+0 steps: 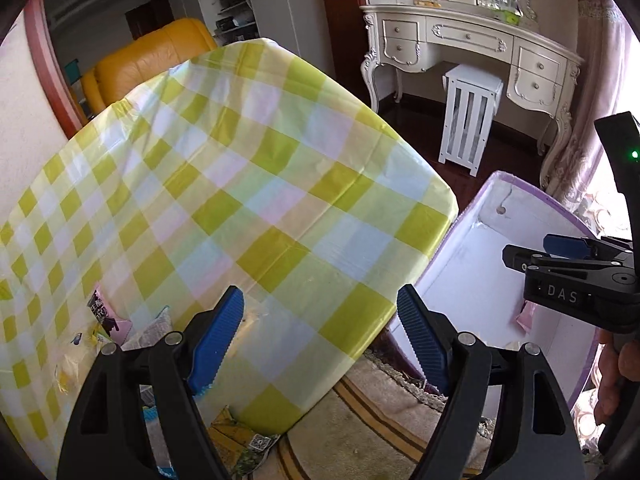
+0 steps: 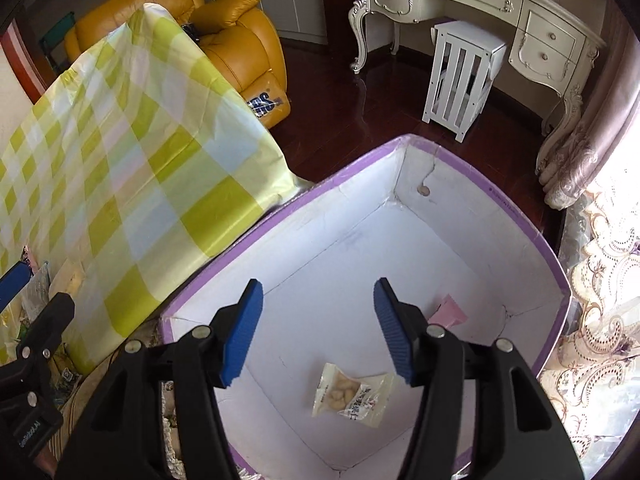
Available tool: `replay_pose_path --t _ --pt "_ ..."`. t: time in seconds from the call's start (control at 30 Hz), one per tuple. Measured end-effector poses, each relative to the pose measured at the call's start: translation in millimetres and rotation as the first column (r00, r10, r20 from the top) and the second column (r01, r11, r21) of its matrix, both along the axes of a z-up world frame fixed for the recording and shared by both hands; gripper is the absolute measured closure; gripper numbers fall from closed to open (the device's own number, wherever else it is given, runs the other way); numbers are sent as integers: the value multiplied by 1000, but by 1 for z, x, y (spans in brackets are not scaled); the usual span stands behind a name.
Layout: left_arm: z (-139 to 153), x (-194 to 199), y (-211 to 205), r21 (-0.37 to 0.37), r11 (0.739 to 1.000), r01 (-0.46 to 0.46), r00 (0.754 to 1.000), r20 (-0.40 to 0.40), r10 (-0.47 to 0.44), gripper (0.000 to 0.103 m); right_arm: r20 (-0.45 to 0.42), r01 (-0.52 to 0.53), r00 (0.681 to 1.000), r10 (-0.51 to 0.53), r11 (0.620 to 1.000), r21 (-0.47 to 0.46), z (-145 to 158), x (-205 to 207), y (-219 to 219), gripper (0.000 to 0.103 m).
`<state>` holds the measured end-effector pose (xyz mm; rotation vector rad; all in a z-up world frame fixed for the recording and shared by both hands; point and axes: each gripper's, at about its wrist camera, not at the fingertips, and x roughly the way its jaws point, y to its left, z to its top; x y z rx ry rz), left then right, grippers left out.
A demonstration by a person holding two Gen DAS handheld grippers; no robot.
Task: Organize snacks
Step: 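Move both tools back over the snacks on the table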
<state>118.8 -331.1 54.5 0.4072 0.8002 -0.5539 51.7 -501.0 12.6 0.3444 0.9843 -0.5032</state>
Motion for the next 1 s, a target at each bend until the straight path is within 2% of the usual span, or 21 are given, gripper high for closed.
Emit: replay_pose_path --t 0.13,0.27,0.33,0.47,0.63,0.73,1.0 --pt "14 9 30 -90 993 -81 996 26 83 26 33 -31 999 33 999 -44 20 6 7 39" --pt "20 11 60 -121 983 -135 987 69 144 26 69 -78 994 83 995 -65 39 16 23 35" --pt "23 11 79 -140 972 -187 976 84 200 25 79 -119 989 123 992 -44 42 22 40 34" --pt "26 13 121 -206 940 -272 957 39 286 24 107 -218 971 215 976 17 44 32 80 34" --pt "28 3 164 -218 911 -351 922 91 377 24 92 -326 943 320 943 64 28 42 130 31" --pt "27 -2 197 -238 879 -413 893 84 442 24 76 -358 932 354 933 45 23 45 149 31" --pt "22 -22 290 -316 739 -594 782 -11 624 24 61 -425 902 427 904 -35 30 49 177 27"
